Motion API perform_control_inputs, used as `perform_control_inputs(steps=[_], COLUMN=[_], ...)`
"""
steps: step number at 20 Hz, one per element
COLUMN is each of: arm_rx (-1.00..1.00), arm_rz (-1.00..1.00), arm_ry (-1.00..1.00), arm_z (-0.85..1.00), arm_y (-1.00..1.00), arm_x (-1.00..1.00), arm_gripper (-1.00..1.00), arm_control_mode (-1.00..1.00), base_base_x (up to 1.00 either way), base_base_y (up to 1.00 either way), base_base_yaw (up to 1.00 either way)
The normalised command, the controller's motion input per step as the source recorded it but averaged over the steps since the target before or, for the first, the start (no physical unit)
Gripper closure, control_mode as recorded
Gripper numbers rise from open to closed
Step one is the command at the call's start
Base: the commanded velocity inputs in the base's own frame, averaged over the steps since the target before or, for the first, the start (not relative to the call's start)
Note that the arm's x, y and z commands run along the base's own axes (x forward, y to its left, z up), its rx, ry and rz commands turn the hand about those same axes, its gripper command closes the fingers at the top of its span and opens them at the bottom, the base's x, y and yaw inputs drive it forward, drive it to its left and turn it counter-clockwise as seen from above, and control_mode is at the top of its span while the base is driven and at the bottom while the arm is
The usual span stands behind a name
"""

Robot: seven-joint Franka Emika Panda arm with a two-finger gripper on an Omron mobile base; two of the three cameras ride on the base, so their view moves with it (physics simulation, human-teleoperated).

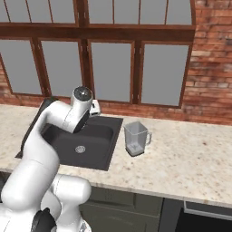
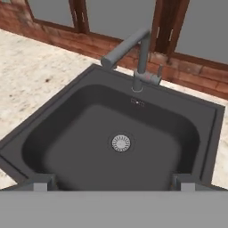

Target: Turn on the sink faucet and place the jug under the water for a few seconds to fill it up.

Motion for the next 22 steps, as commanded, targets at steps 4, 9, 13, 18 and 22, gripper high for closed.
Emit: perform_control_inputs(steps=[4,9,13,18,22], arm_rx=[0.06,0.05,0.05,0.08,0.10], arm_rz=[0.23,0.14,0.00,0.00,0.00], arm_ry=[-0.07,-0.04,-0.17,-0.25,-0.16], arm_z=[-0.01,-0.05,-0.16,-0.22,-0.08], arm_y=[0.00,0.00,0.01,0.03,0.20], arm_x=[0.41,0.48,0.27,0.14,0.19], arm_gripper=[-1.00,-1.00,-1.00,-1.00,-1.00], arm_control_mode=[-1.00,-1.00,-1.00,-1.00,-1.00], base_base_x=[0.00,0.00,0.00,0.00,0.00], base_base_y=[0.00,0.00,0.00,0.00,0.00], base_base_yaw=[0.00,0.00,0.00,0.00,0.00])
